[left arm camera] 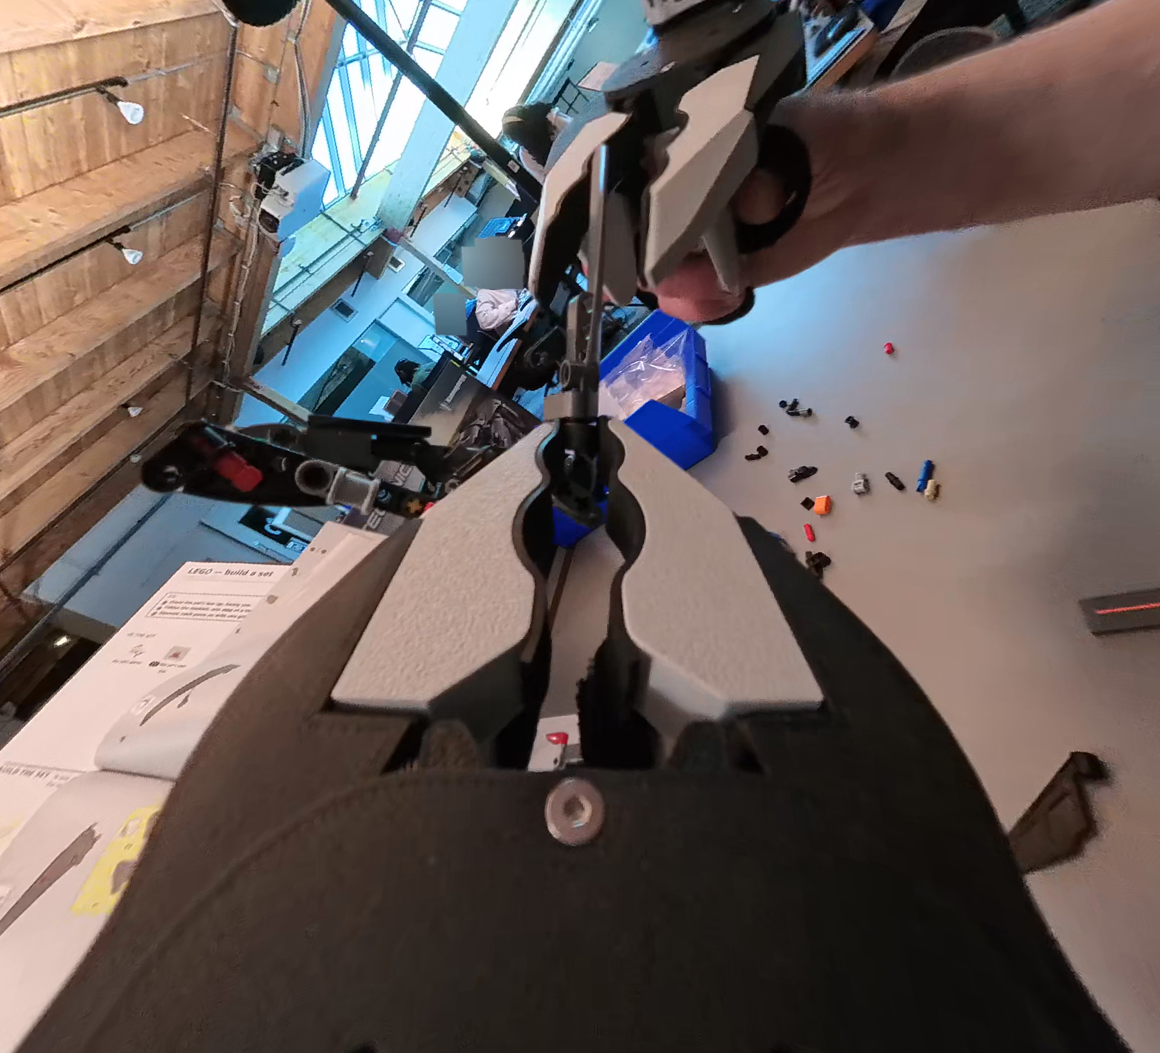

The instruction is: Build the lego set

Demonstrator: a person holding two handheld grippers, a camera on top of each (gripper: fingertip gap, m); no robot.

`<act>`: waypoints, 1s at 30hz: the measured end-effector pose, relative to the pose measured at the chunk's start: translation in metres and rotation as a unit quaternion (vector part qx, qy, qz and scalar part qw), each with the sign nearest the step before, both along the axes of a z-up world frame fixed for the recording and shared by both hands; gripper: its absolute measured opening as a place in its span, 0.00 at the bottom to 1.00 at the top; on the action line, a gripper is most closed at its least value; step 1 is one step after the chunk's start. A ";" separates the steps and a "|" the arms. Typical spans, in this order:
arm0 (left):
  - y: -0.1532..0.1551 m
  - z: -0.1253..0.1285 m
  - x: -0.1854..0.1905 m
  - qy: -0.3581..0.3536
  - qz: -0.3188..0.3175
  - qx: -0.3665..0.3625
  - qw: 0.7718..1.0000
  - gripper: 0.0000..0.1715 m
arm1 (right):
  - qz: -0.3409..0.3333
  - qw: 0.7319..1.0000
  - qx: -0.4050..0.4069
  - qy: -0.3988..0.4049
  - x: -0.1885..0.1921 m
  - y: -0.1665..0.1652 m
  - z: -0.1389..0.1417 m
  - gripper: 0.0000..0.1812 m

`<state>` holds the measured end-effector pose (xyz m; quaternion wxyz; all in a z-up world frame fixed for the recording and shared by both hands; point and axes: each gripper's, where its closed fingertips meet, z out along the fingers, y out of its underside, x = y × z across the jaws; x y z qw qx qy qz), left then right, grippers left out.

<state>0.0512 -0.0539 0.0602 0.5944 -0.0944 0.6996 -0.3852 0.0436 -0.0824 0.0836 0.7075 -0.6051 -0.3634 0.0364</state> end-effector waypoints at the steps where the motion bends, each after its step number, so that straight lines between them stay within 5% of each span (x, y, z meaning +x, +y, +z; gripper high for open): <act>1: -0.001 -0.001 0.000 0.002 -0.003 0.000 1.000 0.04 | 0.022 1.000 0.006 0.003 -0.004 -0.004 0.002 0.11; 10: -0.012 -0.006 -0.002 0.022 -0.042 -0.016 0.999 0.04 | 0.064 0.996 0.019 -0.057 -0.019 -0.013 0.002 0.00; 30: -0.009 0.001 0.010 -0.007 -0.037 -0.068 0.997 0.07 | -0.031 0.981 0.059 -0.185 -0.026 -0.004 0.007 0.00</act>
